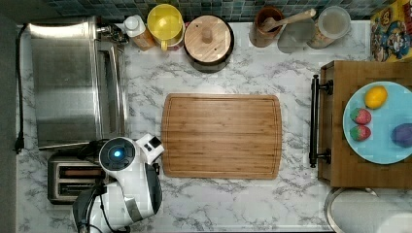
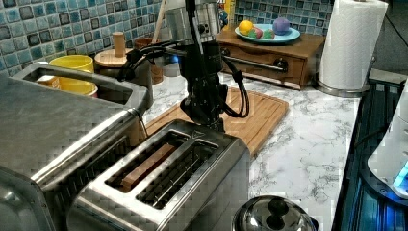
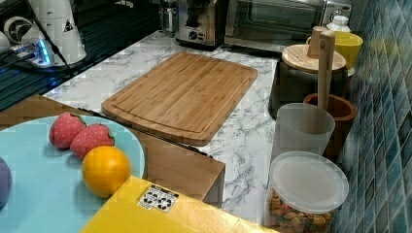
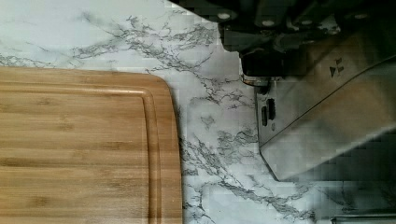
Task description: Turn on the toaster.
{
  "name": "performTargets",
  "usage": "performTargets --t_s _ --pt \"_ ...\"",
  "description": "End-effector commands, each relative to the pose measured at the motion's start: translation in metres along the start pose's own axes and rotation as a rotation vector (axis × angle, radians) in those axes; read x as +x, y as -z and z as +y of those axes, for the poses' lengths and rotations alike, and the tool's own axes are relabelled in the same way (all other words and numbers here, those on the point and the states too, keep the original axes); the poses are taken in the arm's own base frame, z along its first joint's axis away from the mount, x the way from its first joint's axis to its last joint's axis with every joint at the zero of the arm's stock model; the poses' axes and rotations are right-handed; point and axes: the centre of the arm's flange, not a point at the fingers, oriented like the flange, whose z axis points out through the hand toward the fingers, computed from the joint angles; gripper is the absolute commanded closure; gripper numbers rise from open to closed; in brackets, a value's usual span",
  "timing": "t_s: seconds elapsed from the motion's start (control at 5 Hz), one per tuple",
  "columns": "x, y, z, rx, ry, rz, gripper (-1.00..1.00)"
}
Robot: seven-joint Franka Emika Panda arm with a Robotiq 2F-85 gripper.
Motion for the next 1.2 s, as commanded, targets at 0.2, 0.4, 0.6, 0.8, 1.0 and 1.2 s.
performTargets --t_s 0.2,0.4,0.6,0.8,1.0,1.2 --pt "-0.0369 -0.1227 0.0179 -0.077 0.035 -0.172 1.00" --pt "-0.0369 -0.1227 0.0179 -0.077 0.035 -0.172 1.00" --pt "-0.0368 -0.1225 0.0179 -0.077 0.035 -0.171 1.00" --pt "-0.0370 -0.1228 0.0180 -0.077 0.035 -0.172 1.00" --pt "-0.0369 -0.1227 0.0180 -0.077 0.035 -0.172 1.00" --pt "-0.0368 -0.1226 0.0179 -0.077 0.035 -0.172 1.00"
